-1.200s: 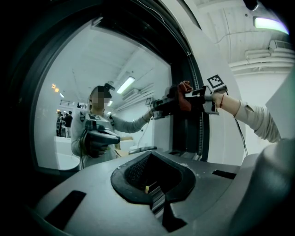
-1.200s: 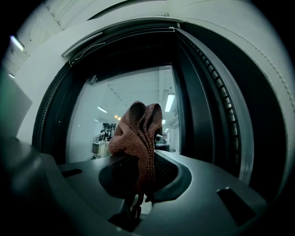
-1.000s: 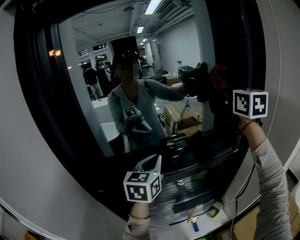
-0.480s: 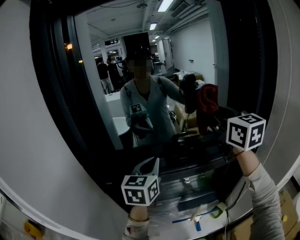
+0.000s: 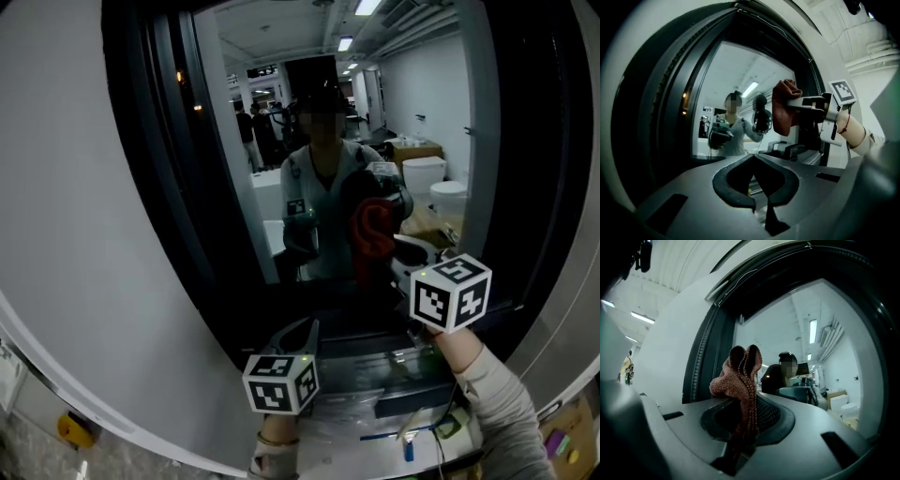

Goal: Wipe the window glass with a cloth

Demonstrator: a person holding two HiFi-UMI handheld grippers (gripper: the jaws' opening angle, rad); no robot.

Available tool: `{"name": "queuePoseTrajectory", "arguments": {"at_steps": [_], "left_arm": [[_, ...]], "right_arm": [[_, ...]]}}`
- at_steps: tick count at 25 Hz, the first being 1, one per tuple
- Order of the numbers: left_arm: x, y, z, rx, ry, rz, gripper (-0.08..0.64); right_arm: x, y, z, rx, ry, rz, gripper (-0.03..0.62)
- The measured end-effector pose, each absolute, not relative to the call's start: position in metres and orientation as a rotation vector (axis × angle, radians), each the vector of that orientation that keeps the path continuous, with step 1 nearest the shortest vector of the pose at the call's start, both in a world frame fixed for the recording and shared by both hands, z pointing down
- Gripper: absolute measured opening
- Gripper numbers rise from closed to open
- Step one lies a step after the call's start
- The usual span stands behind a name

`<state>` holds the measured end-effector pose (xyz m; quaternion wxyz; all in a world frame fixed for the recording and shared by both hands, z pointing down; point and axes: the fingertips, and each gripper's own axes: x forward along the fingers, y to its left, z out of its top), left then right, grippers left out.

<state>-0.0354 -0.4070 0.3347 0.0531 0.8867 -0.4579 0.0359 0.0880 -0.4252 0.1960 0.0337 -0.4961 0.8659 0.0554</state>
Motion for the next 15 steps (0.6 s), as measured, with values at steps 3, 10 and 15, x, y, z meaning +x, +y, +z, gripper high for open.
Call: {"name": "queuePoseTrajectory", "arguments": {"at_steps": [3,10,15], "left_arm": [[-0.049,-0.406,0.338,2.671,-1.425,0.120,0.005],[-0.074,-0.416,0.344,2.631,-1.489,0.120,0.005],[-0.081,-0.422,0.347,2.608,-1.517,0.126,0.005]], "right_arm": [[0.050,-0.434,0.204,-1.455,2.717,0.158,0.052],[-0.017,-0.462,0.225,-1.352,2.811,0.132,0.052],[-0.040,-0.478,0.238,-1.334,2.852,0.088,0.052]]}}
